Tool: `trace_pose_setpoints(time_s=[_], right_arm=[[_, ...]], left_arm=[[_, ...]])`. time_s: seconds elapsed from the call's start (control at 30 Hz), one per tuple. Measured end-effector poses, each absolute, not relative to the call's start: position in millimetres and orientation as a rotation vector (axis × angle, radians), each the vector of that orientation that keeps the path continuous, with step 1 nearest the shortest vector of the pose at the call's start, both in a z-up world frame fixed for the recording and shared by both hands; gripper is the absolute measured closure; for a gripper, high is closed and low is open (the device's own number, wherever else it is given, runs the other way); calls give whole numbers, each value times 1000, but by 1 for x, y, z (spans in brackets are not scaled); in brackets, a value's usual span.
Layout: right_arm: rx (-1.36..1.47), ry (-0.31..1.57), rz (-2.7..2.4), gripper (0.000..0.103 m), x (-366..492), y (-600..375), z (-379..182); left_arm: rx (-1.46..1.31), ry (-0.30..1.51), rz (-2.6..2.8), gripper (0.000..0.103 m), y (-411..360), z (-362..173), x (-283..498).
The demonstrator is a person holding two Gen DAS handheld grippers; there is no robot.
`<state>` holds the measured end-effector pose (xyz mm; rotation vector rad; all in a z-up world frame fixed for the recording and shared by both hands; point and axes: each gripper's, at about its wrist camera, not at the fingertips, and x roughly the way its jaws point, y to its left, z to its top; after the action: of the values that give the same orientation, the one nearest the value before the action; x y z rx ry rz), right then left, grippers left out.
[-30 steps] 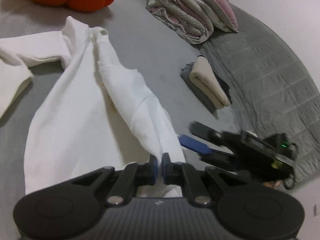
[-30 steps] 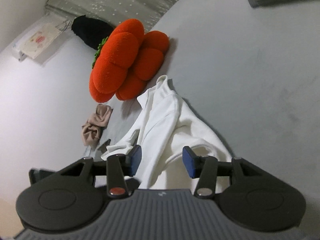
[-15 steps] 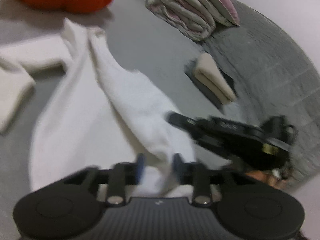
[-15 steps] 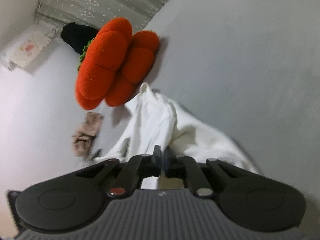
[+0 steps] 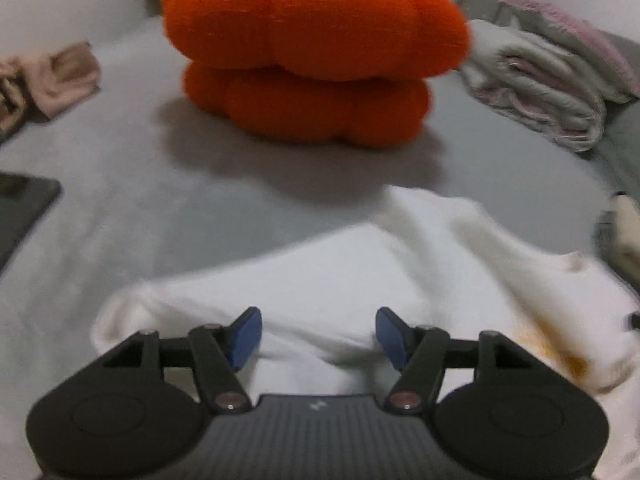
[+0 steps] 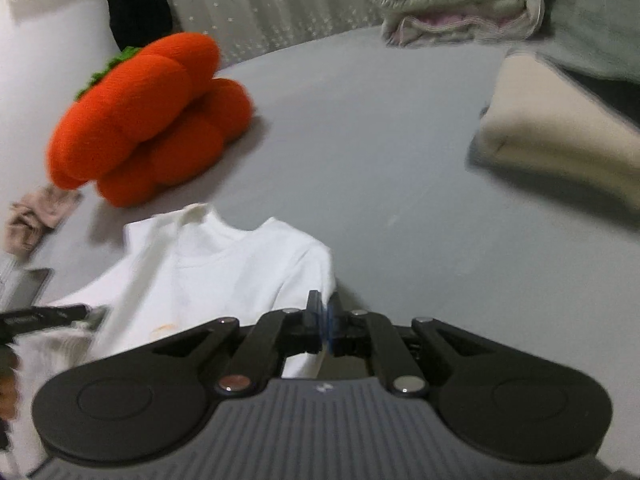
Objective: Fold clothes
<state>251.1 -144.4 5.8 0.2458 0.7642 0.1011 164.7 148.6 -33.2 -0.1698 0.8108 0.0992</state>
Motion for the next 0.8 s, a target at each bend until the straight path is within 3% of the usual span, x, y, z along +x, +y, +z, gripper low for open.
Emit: trace_pose_setpoints(time_s=[0.3, 0.57, 0.67, 0.73, 0.8], right_arm=[[-33, 726, -97, 99, 312, -142, -12], [-147, 744, -155, 99, 336, -142, -38], [-151, 749, -143, 99, 335, -144, -46], [-155, 739, -135, 99, 333, -146, -48], [-151, 728, -130, 99, 330, -148, -47]], left_arm=[[41, 785, 153, 38, 161, -45, 174], [15, 810, 103, 40, 173, -51, 186], [-2, 819, 60, 62, 173, -50, 183], [21, 819, 56, 97, 168, -49, 181], [29, 813, 78, 98, 165, -46, 179]])
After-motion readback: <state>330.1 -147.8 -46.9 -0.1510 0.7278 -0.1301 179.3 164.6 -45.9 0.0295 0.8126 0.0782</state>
